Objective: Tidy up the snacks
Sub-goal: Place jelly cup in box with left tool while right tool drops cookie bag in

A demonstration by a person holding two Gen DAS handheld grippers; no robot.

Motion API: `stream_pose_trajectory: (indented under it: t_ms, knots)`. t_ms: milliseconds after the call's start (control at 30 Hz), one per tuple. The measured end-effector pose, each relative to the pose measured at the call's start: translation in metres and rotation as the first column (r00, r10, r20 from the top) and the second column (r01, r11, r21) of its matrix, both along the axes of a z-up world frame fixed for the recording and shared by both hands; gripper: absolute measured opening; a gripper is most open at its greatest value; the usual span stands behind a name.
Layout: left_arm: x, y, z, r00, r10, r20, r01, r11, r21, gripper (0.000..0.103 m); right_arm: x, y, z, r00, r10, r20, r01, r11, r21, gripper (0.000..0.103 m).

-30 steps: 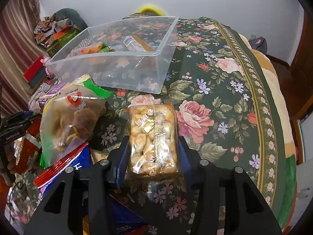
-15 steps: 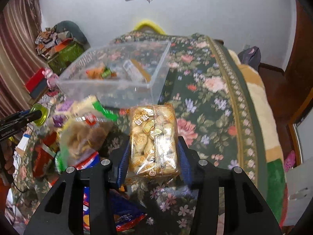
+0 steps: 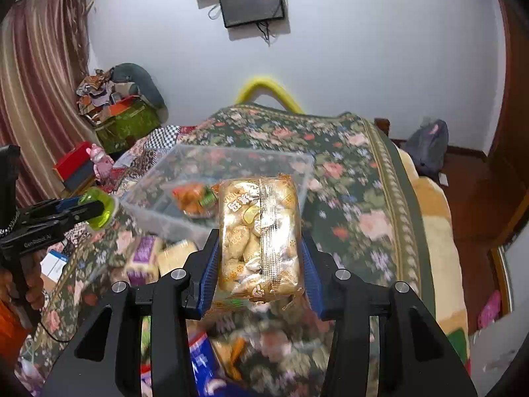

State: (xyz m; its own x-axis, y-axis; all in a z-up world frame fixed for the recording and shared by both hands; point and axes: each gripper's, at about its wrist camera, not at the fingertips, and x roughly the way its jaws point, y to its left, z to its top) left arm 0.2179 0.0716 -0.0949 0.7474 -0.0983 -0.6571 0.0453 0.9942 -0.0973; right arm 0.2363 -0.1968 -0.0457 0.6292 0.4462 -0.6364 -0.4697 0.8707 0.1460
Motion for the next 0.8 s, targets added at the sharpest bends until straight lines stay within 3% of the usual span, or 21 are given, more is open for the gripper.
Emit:
stream_pose_trajectory:
  t_ms: [267, 500, 800]
  knots:
    - [0.037, -0.003, -0.005, 1.000, 0.003, -0.008, -0.003, 1.000, -0.012, 0.045, 0.028, 0.042, 0.003, 0.998, 0.062, 0.021, -0.062, 0.998, -0.026, 0.042]
    - [0.065, -0.003, -0.019, 0.999, 0.007, -0.040, -0.009, 0.999, -0.031, 0.045, 0.060, 0.069, -0.015, 0.997, 0.067, -0.042, -0.069, 0.997, -0.029, 0.042]
    - [0.086, -0.004, -0.040, 0.997, 0.017, -0.075, -0.017, 1.000, 0.001, 0.045, 0.074, 0.091, -0.041, 0.990, 0.097, -0.101, -0.107, 0.989, -0.099, 0.042]
